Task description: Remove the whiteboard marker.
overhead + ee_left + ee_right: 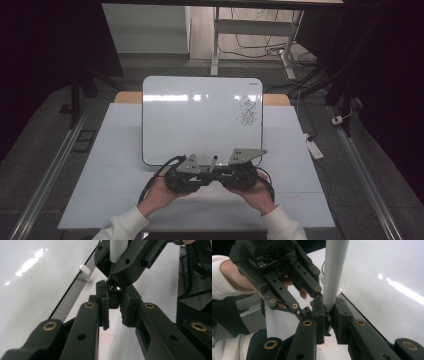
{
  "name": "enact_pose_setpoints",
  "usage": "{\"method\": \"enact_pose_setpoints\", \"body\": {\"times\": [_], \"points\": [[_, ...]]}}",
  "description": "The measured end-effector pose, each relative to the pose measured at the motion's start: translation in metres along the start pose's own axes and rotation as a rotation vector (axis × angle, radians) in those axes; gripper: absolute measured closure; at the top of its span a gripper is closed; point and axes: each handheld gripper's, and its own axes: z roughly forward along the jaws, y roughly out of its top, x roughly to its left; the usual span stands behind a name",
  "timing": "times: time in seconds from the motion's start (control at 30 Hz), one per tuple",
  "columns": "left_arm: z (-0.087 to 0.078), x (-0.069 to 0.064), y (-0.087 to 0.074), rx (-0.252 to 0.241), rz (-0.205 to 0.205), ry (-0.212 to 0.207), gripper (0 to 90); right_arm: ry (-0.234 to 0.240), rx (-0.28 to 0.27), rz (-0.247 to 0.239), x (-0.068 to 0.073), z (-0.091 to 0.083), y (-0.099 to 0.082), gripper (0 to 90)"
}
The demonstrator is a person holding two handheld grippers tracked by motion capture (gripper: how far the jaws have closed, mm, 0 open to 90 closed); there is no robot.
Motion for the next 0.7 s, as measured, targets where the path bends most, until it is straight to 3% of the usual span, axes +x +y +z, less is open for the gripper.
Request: {"method": "enact_pose_setpoints", "body": {"times": [0.17,0.23,0.33,0.5,0.7], "points": [[-0.0009,0.0045,-0.0011,-0.034,-0.037,-0.024,74.8,-0.010,-0.031,0.004,0.0003,-0.0007,-0.0019,80.5],[-0.0013,0.0061,-0.0017,-0.035,-0.046,-0.027,66.5,-0.031,-0.048,0.008,-0.0005,-0.0015,-0.0029,80.6],[-0.0012,0.0071,-0.0031,-0.039,-0.049,-0.017,63.7,-0.042,-0.071,0.026,-0.0027,-0.0042,-0.0042,80.6],[0.0003,0.0084,-0.0055,-0.060,-0.051,-0.026,76.3,-0.033,-0.096,0.046,-0.0037,-0.0058,-0.0051,80.5],[-0.0006,0.0074,-0.0049,-0.053,-0.034,-0.016,78.1,-0.024,-0.105,0.056,-0.0056,-0.0060,-0.0064,79.5]]}}
